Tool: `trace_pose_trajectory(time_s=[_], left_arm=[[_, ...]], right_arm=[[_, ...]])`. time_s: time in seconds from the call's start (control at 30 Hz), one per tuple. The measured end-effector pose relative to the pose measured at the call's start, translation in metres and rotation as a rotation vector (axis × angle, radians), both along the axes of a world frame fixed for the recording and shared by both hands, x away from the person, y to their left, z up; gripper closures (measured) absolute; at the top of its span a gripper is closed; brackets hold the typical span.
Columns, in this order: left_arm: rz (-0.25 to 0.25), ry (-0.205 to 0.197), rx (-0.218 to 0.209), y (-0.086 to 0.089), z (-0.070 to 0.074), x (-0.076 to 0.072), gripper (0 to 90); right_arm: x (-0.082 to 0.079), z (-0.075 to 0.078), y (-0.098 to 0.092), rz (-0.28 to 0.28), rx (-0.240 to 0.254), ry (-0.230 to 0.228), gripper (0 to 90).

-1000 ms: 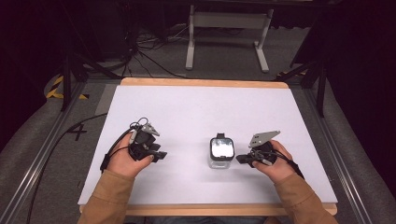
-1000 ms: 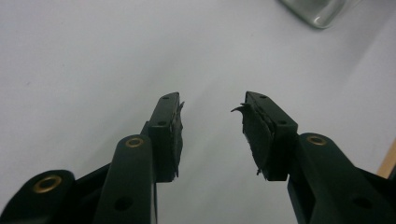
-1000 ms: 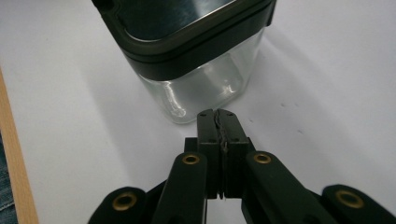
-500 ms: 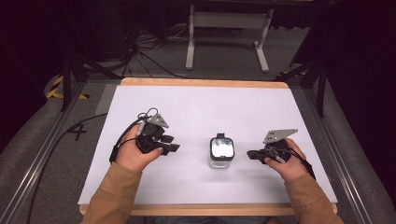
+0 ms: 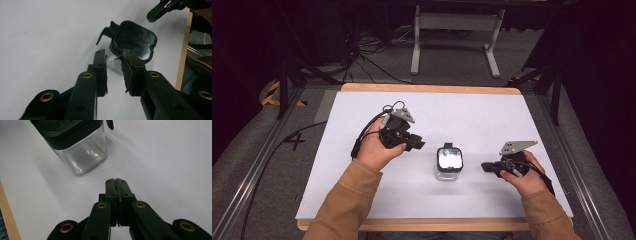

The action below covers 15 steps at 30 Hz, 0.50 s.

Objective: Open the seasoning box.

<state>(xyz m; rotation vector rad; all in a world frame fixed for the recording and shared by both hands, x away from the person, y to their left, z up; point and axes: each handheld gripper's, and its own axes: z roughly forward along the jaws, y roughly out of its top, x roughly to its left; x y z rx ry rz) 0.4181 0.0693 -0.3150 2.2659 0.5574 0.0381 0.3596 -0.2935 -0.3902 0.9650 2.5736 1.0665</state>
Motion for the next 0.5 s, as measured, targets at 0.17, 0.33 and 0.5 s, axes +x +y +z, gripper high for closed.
trace_pose_trajectory(time_s=[0.17,0.33,0.5], left_arm=[[-0.019,-0.002,-0.023,-0.019,0.000,0.010,86.0],[-0.042,0.001,-0.037,-0.037,-0.002,0.020,89.5],[-0.050,0.017,-0.046,-0.052,-0.010,0.029,89.8]], right_arm=[[-0.004,0.000,-0.002,-0.005,0.004,-0.002,89.3],[-0.008,-0.001,-0.006,-0.017,0.004,0.002,89.3],[-0.010,-0.001,-0.011,-0.027,0.005,0.000,89.3]])
